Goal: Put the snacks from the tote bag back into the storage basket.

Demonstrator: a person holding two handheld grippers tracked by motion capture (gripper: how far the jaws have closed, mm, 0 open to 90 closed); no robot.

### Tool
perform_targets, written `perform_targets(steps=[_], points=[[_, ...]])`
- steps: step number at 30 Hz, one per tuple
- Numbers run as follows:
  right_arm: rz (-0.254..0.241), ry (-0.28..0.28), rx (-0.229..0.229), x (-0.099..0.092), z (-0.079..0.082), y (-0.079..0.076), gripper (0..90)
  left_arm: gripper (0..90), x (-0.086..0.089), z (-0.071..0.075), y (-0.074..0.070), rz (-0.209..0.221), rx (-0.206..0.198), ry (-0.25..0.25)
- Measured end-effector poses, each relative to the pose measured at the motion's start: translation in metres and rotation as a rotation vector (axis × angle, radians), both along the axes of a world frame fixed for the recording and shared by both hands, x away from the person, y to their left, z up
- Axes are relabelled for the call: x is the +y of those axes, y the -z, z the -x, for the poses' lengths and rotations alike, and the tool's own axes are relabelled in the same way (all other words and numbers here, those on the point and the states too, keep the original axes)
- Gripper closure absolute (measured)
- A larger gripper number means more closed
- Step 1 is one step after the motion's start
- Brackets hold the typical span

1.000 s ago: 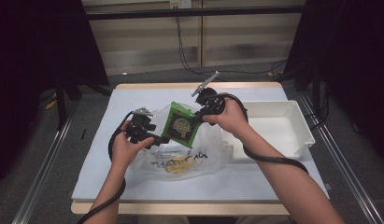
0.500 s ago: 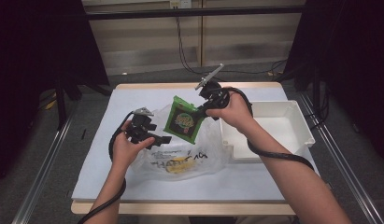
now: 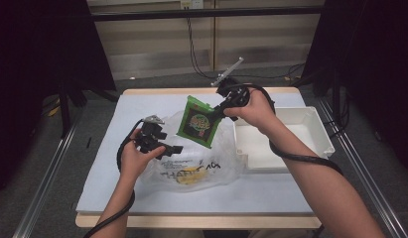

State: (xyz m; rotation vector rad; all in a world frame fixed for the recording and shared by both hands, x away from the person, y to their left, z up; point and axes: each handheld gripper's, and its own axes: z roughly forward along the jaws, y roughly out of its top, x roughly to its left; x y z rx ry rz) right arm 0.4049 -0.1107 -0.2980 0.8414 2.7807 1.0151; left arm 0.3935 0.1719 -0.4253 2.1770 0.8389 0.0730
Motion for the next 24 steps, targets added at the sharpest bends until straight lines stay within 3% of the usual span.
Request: perform_targets(steps=[15, 19, 24], points=[[-0.001, -0.012, 0.001, -0.012, -0.003, -0.026, 75.9, 5.9, 0.002, 0.002, 0.004, 0.003, 0.003, -0.006], [-0.006, -0.007, -0.005, -0.019, -0.003, -0.033, 75.9, 5.9, 0.002, 0.002, 0.005, -0.009, 0.017, 0.0], [0.005, 0.0, -0.014, -0.031, -0.003, -0.043, 75.9, 5.7, 0.001, 0.003, 0.005, 0.001, 0.008, -0.002]])
